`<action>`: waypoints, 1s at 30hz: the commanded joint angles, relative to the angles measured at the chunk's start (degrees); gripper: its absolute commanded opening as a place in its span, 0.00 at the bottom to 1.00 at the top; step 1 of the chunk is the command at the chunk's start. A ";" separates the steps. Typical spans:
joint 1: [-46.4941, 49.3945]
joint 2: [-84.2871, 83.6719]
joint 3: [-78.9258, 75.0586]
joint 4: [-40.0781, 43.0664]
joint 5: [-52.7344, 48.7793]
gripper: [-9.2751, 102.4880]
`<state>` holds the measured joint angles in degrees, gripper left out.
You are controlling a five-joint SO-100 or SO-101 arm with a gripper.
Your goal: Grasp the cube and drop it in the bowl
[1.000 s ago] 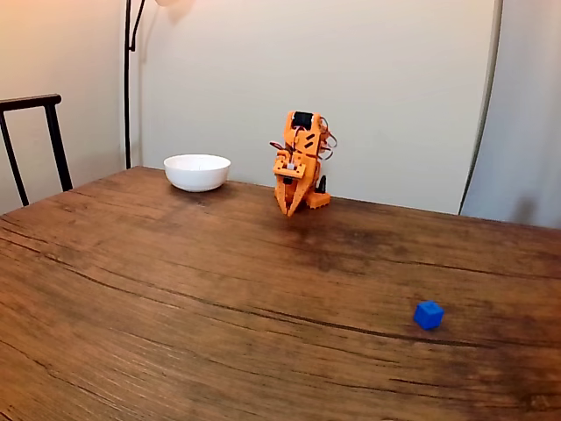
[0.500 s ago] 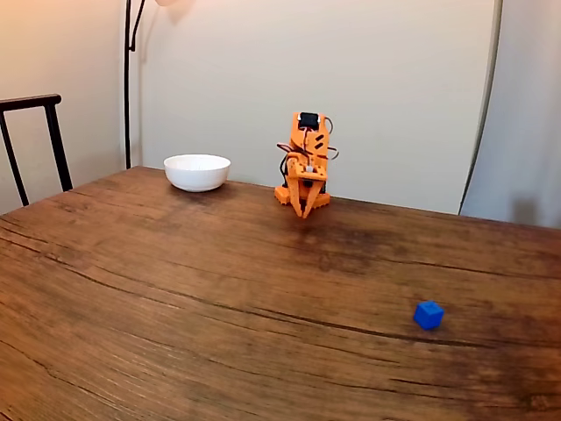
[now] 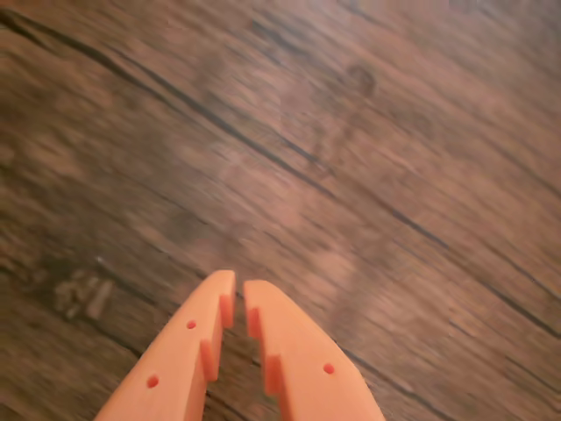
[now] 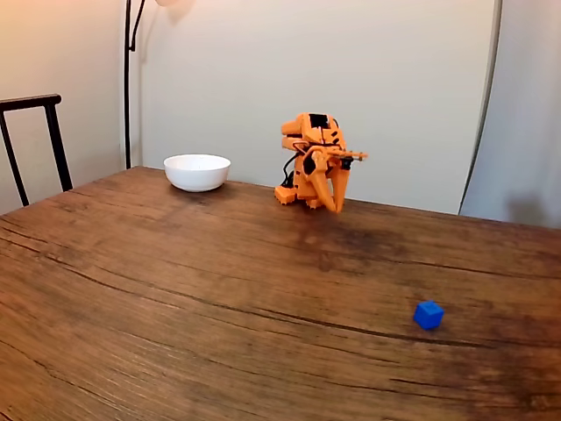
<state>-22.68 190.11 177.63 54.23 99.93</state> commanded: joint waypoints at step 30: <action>5.10 -39.20 -52.73 -6.68 8.00 0.08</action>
<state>-17.23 157.68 131.04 48.87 107.31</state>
